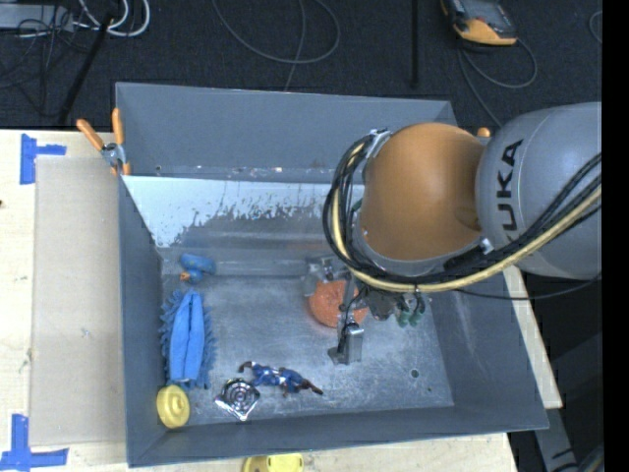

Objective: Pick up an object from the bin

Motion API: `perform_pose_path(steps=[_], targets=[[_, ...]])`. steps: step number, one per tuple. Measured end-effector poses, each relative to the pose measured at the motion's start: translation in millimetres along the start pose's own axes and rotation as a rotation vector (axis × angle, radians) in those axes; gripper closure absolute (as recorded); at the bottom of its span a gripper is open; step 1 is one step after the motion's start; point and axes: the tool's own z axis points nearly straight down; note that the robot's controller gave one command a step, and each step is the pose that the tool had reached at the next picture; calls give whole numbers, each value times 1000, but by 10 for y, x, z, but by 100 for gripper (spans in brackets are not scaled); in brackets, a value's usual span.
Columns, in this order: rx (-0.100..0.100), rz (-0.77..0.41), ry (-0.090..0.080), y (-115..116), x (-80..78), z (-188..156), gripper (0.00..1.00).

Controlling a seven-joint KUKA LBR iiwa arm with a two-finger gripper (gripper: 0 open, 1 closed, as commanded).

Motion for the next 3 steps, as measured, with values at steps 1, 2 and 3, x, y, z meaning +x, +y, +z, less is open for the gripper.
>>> perform_pose_path(steps=[1, 2, 3], targets=[[2, 40, 0, 167, 233, 376, 0], [-2, 52, 3, 169, 222, 485, 0], [1, -35, -3, 290, 370, 903, 0]])
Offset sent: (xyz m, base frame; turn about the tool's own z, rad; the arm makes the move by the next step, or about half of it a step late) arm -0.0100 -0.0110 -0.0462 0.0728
